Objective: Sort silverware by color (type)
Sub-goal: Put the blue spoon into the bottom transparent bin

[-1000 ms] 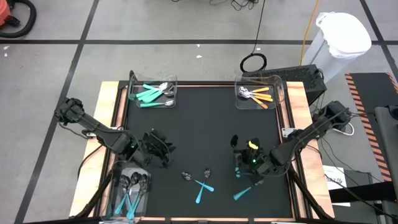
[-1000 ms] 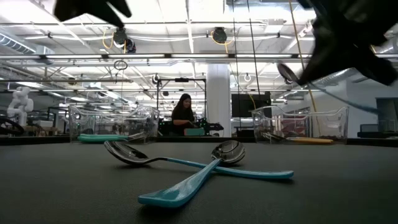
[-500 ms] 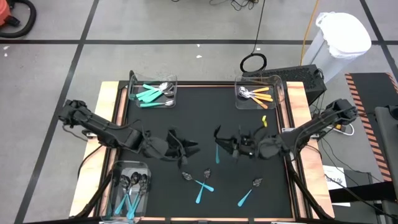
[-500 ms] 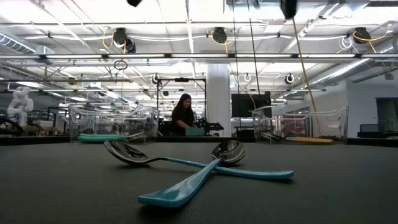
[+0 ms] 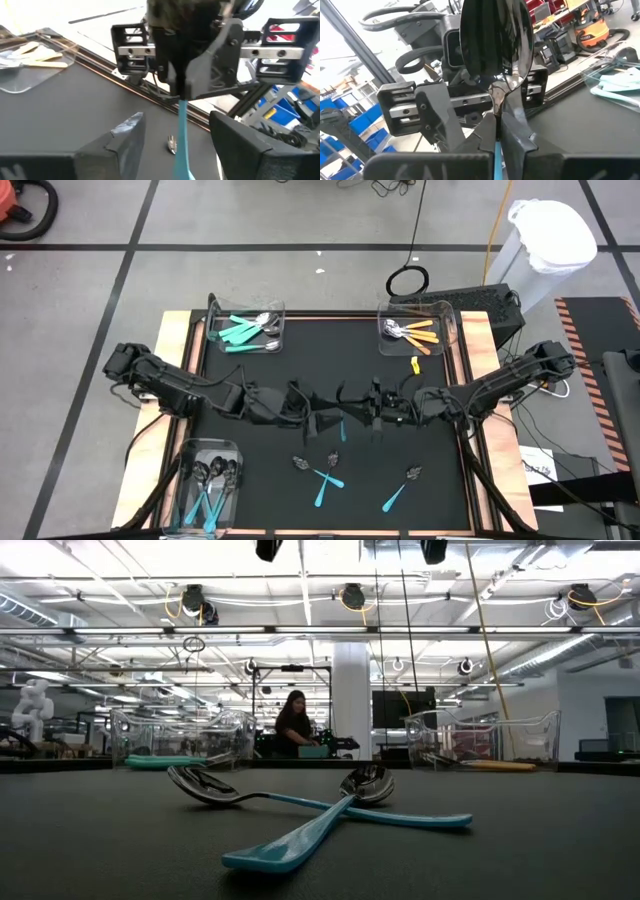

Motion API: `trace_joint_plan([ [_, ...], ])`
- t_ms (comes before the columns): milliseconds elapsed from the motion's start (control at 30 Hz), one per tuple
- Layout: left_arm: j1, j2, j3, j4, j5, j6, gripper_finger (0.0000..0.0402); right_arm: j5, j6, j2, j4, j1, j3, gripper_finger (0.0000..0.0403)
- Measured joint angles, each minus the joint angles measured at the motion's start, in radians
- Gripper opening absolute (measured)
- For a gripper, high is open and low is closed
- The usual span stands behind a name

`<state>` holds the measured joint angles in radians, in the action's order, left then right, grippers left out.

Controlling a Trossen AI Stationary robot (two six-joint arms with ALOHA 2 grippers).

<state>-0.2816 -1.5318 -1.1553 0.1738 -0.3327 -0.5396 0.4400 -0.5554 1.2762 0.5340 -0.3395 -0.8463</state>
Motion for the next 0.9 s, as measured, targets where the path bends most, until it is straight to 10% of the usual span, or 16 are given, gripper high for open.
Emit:
trace_joint_plan([
  [900, 0.048, 0.0, 0.0, 0.031, 0.148, 0.18, 0.0009, -0.033, 0.057, -0.001, 0.018, 0.017, 0.0, 0.0013],
])
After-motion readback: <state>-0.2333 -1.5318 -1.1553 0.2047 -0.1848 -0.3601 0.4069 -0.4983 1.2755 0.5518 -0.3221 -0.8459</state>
